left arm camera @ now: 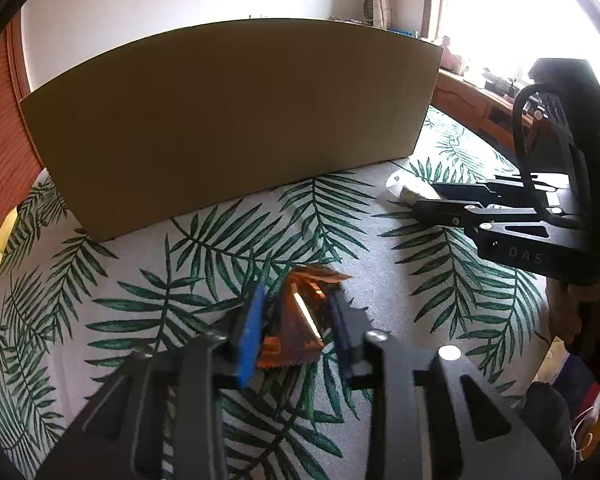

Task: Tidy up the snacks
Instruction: 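Grasp the orange-brown candy wrapper with the left gripper while the right gripper grasps the small white packet, then lift and carry the candy wrapper and white packet over the box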

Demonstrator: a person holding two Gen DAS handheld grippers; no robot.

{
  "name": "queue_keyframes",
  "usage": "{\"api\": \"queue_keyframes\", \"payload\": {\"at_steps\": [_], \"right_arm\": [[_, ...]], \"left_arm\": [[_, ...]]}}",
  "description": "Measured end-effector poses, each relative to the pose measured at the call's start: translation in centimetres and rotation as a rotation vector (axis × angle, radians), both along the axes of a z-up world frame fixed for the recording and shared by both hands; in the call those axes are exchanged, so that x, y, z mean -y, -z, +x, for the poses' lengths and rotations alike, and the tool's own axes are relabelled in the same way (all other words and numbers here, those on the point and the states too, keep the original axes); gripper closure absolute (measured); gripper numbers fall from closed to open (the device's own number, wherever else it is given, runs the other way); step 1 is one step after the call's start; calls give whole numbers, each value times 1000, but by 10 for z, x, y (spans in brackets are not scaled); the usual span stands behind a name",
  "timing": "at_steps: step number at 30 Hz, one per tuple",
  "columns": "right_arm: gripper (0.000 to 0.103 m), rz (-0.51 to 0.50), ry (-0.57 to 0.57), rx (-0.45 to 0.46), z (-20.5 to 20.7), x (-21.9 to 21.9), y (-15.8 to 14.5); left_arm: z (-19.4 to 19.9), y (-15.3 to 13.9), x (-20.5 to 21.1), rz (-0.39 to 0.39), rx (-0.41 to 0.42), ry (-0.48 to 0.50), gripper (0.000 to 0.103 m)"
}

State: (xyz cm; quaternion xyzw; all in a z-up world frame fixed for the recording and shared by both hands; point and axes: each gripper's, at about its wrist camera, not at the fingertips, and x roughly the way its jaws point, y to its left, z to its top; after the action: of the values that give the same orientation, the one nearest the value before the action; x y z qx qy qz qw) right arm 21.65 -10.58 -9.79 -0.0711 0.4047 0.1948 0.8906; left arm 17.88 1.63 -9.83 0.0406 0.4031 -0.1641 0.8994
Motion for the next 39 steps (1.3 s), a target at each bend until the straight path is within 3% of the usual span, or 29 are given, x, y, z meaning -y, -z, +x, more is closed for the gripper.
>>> {"api": "queue_keyframes", "payload": {"at_steps": [10,23,39], "right_arm": [[80,4,-1,-1,1,2,-1],[84,11,-10,15,-3,4,-3],[84,73,-25,125,-22,12,-38]], "left_arm": [[-20,-6,-11,-14,25,-12,82],[-30,-26,-25,-87,71,-29,83],[-20,-82,-34,-110,170,-49,83]]}}
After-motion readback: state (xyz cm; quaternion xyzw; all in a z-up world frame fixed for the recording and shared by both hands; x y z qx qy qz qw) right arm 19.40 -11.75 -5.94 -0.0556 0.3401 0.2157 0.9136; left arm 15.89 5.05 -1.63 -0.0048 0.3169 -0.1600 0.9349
